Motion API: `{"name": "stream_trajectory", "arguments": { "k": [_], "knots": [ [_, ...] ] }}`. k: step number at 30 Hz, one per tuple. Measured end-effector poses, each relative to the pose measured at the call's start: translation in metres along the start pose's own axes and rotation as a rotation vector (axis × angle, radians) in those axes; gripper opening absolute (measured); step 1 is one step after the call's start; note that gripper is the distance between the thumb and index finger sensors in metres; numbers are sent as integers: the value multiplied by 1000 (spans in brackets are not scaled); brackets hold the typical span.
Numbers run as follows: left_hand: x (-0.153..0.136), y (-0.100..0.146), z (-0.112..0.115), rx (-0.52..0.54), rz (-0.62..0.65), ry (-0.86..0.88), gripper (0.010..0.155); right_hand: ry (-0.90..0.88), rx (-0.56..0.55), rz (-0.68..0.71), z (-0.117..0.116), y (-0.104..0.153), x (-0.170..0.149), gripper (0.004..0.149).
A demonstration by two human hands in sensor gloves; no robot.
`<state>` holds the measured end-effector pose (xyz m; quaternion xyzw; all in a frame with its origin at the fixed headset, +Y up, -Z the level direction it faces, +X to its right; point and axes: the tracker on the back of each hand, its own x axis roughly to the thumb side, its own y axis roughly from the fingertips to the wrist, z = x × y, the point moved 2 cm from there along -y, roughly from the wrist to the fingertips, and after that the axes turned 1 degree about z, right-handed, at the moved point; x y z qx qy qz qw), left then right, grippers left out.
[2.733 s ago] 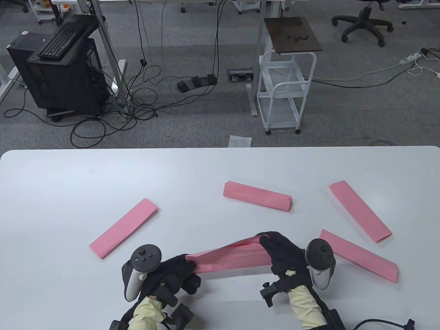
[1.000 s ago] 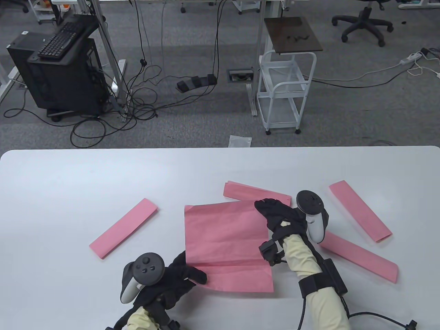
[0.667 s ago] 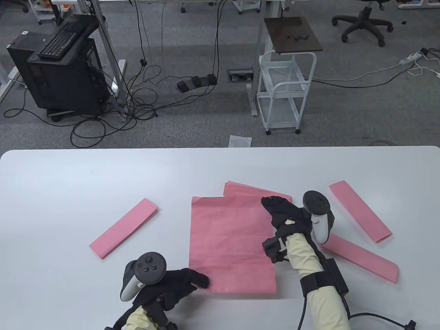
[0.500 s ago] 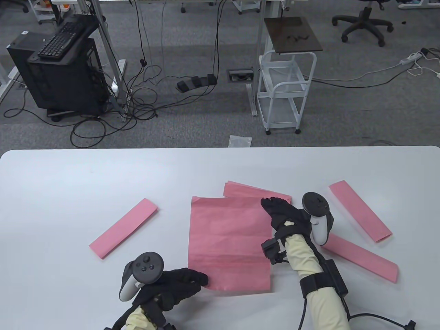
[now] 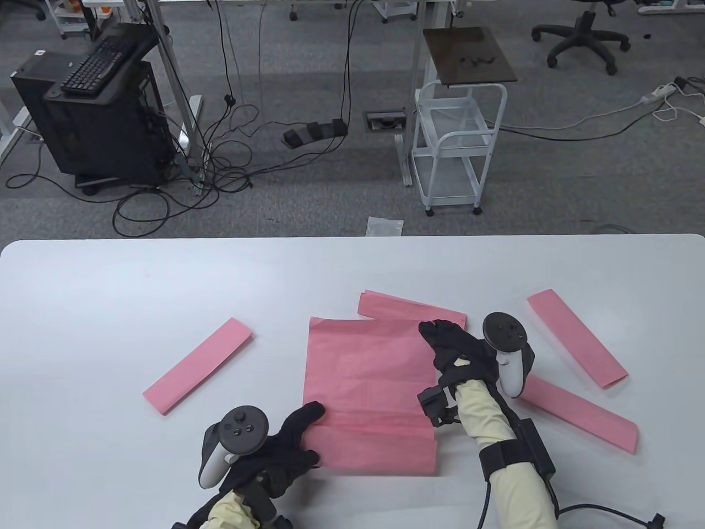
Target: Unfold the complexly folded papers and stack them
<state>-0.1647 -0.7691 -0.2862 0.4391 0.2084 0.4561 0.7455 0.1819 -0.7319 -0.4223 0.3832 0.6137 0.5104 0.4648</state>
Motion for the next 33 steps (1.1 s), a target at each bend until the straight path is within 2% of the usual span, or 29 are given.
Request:
{"name": "stream_trajectory", "arguments": {
  "k": [2,7,12,13,19,24,26,29,33],
  "knots": [
    [0,0,-1,23,0,-27,67,10,-6,-3,0,0,0,39],
    [-3,-1,2,4,-29,-2,80,23,-2,-10,-2,-1,-3,39],
    [-3,-1,1,8,-44,-2,82,28,3,-6,-3,-3,-1,39],
    [-2,-1,1,13,-33,-8,79,27,4,-5,-4,-3,0,39],
    [3,3,0,97,-13,-96,35,16,-3,-19,-1,-3,-3,39],
    [11,3,2,137,71,-240,37,28,-23,-48,0,-4,-13,39],
    [13,1,3,56,89,-303,38,37,-28,-52,-1,-5,-17,39],
    [7,-3,13,-129,47,-306,42,55,-17,-52,-7,-7,-21,39],
    [-2,-8,23,-216,1,-277,62,80,-3,-37,-15,-9,-23,39]
  ]
}}
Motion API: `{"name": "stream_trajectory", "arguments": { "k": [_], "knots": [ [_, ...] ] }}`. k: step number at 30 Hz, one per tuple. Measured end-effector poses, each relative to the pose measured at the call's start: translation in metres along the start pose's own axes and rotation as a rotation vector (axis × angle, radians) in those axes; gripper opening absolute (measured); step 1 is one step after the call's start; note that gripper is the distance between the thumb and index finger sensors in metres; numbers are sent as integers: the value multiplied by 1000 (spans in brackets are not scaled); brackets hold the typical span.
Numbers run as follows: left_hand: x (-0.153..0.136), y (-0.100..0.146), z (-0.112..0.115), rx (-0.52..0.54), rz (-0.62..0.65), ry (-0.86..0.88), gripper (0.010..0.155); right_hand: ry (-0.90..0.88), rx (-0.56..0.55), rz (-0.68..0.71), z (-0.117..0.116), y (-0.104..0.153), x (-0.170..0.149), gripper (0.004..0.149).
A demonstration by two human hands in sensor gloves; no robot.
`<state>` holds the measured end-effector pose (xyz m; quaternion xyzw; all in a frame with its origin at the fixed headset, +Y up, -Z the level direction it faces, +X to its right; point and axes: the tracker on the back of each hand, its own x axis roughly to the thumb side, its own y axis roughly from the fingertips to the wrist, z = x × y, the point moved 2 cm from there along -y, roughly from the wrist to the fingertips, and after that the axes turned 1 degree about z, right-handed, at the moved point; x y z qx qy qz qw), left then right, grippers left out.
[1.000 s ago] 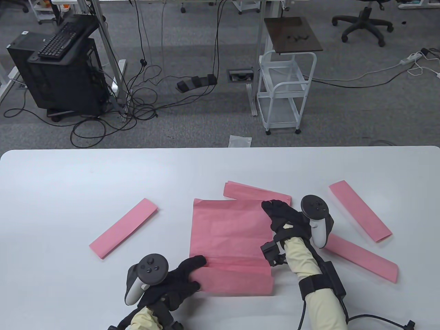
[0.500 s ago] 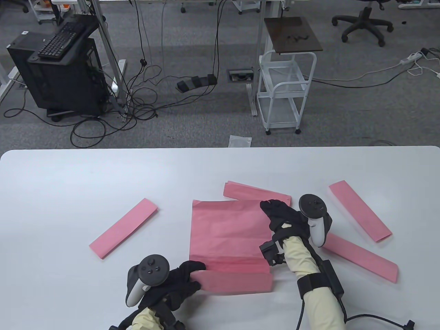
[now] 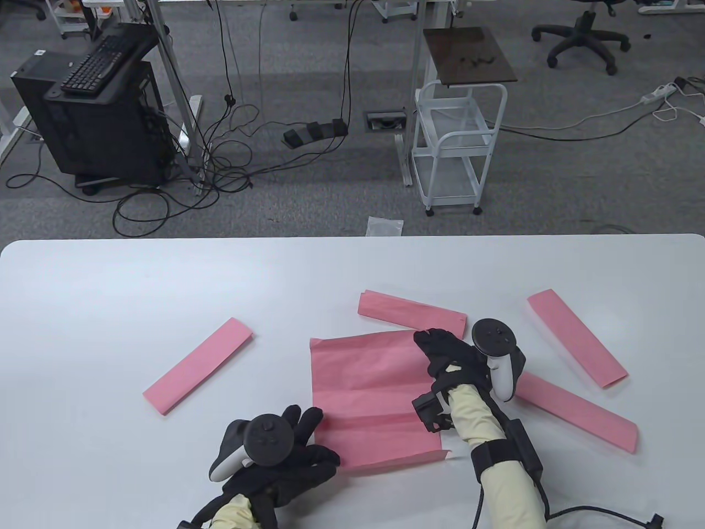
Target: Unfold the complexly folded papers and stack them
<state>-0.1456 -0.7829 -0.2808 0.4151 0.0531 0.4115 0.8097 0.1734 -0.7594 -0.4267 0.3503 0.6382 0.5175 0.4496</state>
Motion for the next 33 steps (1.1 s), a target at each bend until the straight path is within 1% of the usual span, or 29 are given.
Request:
{"name": "stream_trajectory", "arguments": {
  "k": [1,2,3,5,6,7,8,10,12,13,15,16,18,20,22,24,25,27,28,29,31,33],
  "knots": [
    [-1,-1,1,0,-8,6,67,3,1,2,-2,-1,0,39],
    [-2,-3,2,-2,-19,8,68,4,4,4,-3,-2,1,39],
    [-2,-4,3,5,-31,5,65,3,5,4,-4,-2,1,39],
    [-2,-6,4,13,-71,-57,49,-5,13,4,-8,-3,2,39],
    [-2,-7,4,8,-81,-82,45,-6,14,4,-8,-4,2,39],
    [-3,-8,6,-14,-99,-123,46,-7,17,4,-10,-4,2,39],
    [-4,-10,8,-32,-115,-144,50,-5,19,5,-11,-5,2,39],
    [-8,-13,13,-74,-155,-161,68,3,14,6,-13,-6,3,39],
    [-14,-16,19,-138,-211,-164,81,4,0,1,-13,-7,3,39],
    [-17,-16,21,-157,-234,-192,85,0,-5,-1,-14,-7,3,40],
    [-23,-17,25,-194,-288,-268,89,-21,-16,-9,-14,-8,2,41],
    [-25,-17,27,-223,-290,-269,91,-32,-13,-10,-14,-7,2,42],
    [-26,-17,28,-230,-302,-251,92,-53,-8,4,-13,-4,6,47],
    [-26,-17,28,-230,-306,-260,93,7,-3,54,-10,4,15,59],
    [-26,-17,28,-233,-308,-261,93,119,14,124,-9,14,24,67],
    [-26,-16,28,-234,-309,-262,93,304,81,223,-15,31,30,68],
    [-26,-16,28,-234,-310,-263,93,429,149,278,-25,44,29,67],
    [-26,-17,28,-237,-311,-262,93,630,345,316,-51,66,17,65],
    [-26,-17,28,-240,-312,-260,93,753,495,301,-70,81,4,66],
    [-25,-16,29,-241,-314,-263,93,854,605,288,-87,94,-8,69],
    [-25,-17,29,-240,-320,-275,93,951,710,312,-114,108,-21,75],
    [-26,-16,30,-241,-327,-288,94,973,756,325,-130,114,-27,78]
  ]
}}
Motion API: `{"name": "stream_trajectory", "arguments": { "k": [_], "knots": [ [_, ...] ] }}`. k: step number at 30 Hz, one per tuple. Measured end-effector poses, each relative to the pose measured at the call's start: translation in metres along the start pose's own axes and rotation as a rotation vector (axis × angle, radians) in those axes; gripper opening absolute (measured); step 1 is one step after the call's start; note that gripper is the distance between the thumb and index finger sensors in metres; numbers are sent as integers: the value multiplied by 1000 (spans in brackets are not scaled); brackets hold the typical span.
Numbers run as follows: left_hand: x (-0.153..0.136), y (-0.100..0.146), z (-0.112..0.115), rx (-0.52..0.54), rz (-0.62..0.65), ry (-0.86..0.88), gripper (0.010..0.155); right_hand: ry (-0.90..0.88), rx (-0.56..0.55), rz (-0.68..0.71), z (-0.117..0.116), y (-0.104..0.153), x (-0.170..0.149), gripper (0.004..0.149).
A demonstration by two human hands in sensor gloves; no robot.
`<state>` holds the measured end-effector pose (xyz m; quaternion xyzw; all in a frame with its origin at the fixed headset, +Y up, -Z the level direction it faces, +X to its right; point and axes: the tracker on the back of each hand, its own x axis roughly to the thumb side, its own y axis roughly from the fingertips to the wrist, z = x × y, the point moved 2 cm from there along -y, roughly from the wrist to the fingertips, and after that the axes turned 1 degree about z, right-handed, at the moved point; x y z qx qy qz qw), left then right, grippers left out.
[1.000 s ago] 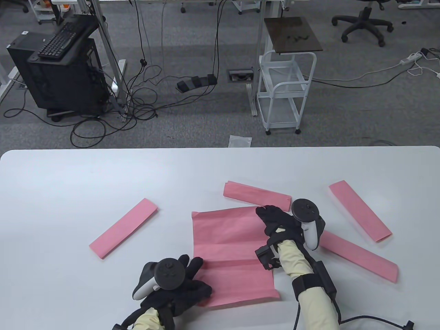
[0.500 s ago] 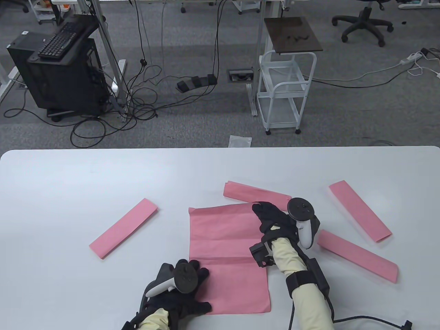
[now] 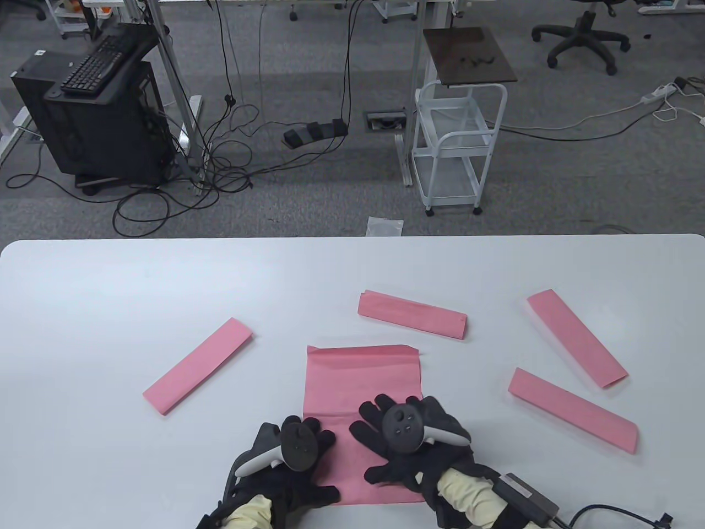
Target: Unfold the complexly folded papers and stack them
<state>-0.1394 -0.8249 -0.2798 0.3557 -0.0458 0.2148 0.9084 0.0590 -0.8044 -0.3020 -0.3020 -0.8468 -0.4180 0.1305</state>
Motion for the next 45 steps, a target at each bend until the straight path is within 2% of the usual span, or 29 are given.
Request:
{"name": "stream_trajectory", "arguments": {
  "k": [3,5,8,10,13,17,20,22,25,28,30,32,36,38,41,44,45],
  "knots": [
    [-1,0,0,-1,-14,-1,94,69,91,-46,-9,-3,-6,78],
    [0,0,0,2,-21,-4,94,-7,82,-74,-9,6,-19,76],
    [0,0,0,2,-21,-3,94,-14,101,-145,-7,28,-46,75],
    [0,0,0,3,-23,0,94,-49,85,-204,-8,50,-68,74],
    [0,0,0,3,-22,5,94,-125,48,-237,-12,67,-85,73],
    [0,0,0,3,-20,2,94,-122,48,-225,-8,66,-78,73],
    [0,0,0,4,-20,-1,95,-53,-57,-164,7,62,-61,70],
    [0,0,0,5,-21,-4,95,-109,-88,-80,11,48,-43,71],
    [0,0,1,4,-20,-6,95,-150,-23,-14,3,26,-22,71],
    [1,0,1,4,-21,-8,95,4,41,-5,-2,4,-10,69],
    [1,0,1,1,-20,-8,95,5,12,-33,5,-2,-19,64],
    [1,0,1,0,-18,-7,95,-52,-9,-107,16,-4,-41,63],
    [1,0,1,0,-16,-9,95,-178,-94,-304,38,6,-96,58],
    [1,0,1,0,-15,-8,95,-228,-120,-350,42,13,-112,56],
    [1,0,1,1,-15,-10,95,-244,-139,-367,42,15,-116,56],
    [1,0,1,2,-16,-12,95,-192,-147,-370,48,14,-106,55],
    [1,0,1,2,-16,-12,95,-159,-181,-366,51,14,-98,53]
  ]
}}
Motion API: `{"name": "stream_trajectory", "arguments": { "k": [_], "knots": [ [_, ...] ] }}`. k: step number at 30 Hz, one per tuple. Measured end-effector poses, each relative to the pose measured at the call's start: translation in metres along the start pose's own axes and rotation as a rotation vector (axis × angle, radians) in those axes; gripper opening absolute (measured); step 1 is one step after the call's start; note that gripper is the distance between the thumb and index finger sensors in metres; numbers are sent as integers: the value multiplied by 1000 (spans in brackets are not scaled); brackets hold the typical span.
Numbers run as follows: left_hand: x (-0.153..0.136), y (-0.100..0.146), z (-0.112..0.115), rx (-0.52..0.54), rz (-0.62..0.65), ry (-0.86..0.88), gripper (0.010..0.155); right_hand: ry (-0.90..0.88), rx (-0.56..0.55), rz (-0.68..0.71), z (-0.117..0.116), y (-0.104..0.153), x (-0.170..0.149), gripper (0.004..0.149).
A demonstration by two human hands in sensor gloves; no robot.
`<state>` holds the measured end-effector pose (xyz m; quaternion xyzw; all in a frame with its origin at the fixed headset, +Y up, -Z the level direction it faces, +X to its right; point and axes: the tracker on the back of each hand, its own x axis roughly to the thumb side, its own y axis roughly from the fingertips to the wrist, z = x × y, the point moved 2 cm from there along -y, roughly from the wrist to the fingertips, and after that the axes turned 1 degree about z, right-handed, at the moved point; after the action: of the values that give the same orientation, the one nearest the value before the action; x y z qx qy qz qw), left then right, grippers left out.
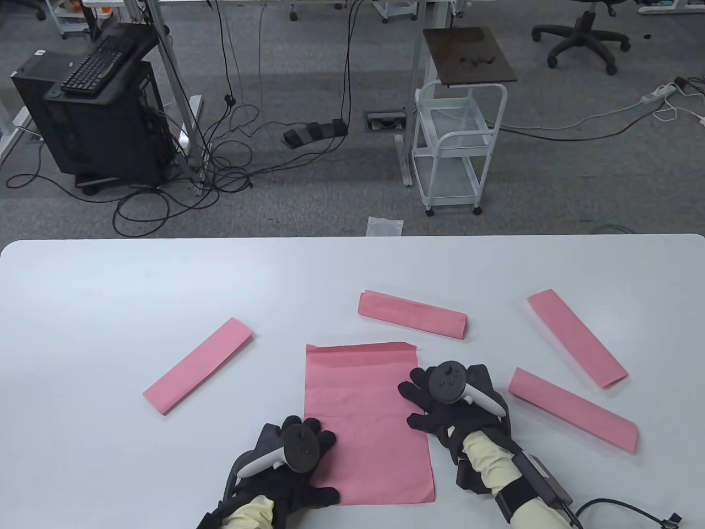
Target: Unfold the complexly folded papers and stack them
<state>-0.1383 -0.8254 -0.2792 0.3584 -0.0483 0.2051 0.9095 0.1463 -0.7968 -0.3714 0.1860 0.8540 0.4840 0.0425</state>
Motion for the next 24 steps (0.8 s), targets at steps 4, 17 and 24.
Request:
{"name": "stream_trajectory", "arguments": {
  "k": [4,17,24],
  "knots": [
    [0,0,0,0,0,0,95,67,30,230,-18,9,42,64],
    [0,0,0,-2,6,1,95,-59,100,19,-5,-60,40,59],
    [0,0,0,-1,8,-6,95,-170,46,-105,15,-81,18,57]
  ]
}}
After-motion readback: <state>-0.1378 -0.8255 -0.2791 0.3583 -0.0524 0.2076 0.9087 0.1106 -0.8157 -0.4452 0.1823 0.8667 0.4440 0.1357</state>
